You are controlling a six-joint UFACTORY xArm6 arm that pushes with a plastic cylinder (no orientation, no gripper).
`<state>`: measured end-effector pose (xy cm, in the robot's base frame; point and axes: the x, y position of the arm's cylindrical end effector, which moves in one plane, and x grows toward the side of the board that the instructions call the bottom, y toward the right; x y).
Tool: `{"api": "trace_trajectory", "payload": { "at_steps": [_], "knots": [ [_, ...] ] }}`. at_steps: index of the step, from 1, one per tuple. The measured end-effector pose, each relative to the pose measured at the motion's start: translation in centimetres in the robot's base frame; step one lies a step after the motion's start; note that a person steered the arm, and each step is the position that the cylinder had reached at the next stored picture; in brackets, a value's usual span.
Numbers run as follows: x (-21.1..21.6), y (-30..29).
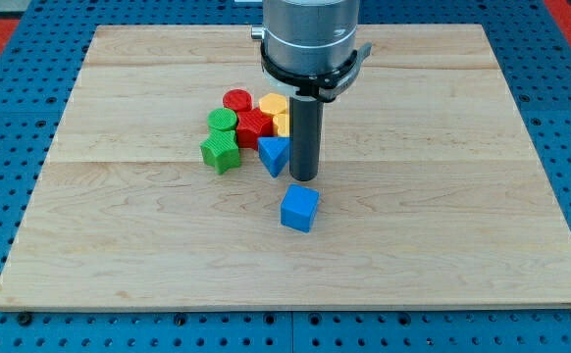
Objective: Move the cube into the group of blocks
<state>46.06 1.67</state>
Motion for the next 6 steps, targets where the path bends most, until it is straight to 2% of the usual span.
{"api": "trace_trajectory", "payload": {
  "at_steps": [3,4,5,6],
  "knots": [
    [-0.9,-2.9],
    [0.5,-2.1],
    [2.0,4.0],
    [5.6,11.2]
  ]
}}
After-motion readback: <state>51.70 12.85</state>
